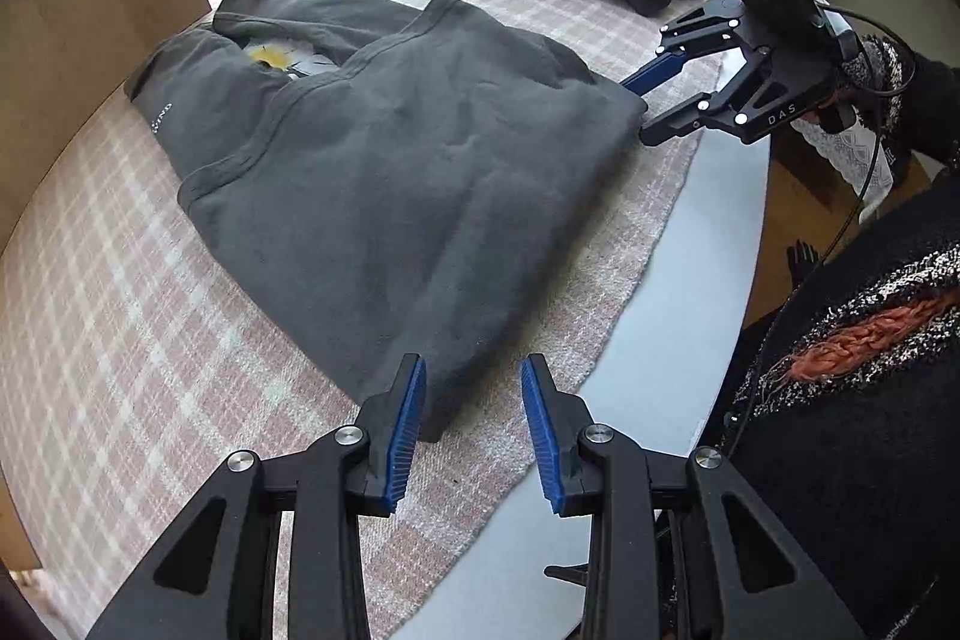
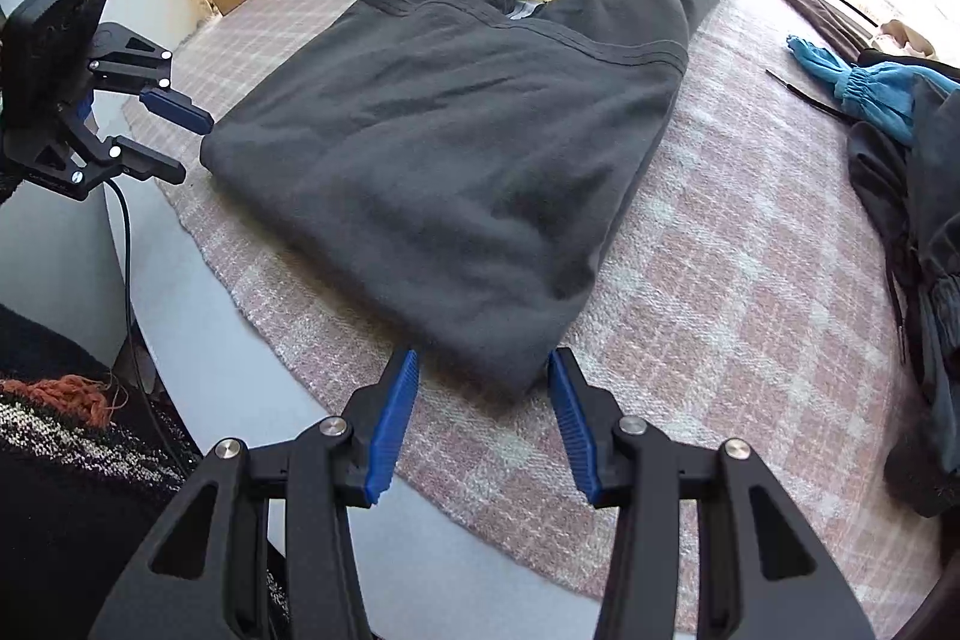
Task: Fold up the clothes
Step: 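Move both open grippers to the folded bundle's end, then grasp the bundle end with the left gripper while the right grasps its corner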
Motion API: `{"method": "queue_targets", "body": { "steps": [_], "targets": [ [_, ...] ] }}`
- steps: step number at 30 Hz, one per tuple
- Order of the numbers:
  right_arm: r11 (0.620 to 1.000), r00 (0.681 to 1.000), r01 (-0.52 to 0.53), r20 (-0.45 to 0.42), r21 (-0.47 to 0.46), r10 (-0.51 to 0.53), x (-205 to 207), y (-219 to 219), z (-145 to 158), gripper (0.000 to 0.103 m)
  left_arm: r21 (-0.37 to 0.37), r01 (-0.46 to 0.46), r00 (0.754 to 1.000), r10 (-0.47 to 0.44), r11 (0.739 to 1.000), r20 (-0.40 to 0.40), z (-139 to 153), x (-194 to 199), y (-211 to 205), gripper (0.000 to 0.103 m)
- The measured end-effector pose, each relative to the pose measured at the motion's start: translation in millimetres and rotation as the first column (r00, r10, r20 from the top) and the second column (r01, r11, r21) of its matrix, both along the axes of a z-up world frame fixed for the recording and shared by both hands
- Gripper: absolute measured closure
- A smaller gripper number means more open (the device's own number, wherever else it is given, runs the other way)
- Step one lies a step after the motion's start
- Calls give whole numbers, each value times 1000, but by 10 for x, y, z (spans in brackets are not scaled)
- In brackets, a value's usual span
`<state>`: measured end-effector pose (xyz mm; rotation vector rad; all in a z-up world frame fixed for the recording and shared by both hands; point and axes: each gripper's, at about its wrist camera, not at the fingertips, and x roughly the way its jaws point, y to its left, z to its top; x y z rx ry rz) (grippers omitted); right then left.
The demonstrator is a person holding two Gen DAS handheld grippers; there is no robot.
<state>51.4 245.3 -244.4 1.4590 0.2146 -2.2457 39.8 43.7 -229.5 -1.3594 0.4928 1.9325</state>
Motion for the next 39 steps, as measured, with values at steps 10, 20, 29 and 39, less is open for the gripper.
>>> {"method": "queue_targets", "body": {
  "steps": [10, 20, 29, 39],
  "targets": [
    [997, 998, -61, -20, 46, 62, 3, -78, -13, 58, -42, 76, 997, -75, 996, 22, -144, -83, 163, 70],
    [996, 998, -50, -45, 72, 54, 48, 63, 274, 78, -35, 81, 996, -80, 996, 31, -107, -174, 108, 92],
    [942, 940, -280, -145, 184, 308, 141, -495, 465, 49, 57, 19, 997, -23, 998, 80, 73, -318, -42, 96],
    [888, 924, -355, -37, 291, 381, 68, -518, 43, 53, 46, 59, 996, -62, 997, 68, 145, -259, -20, 94]
  ]
}}
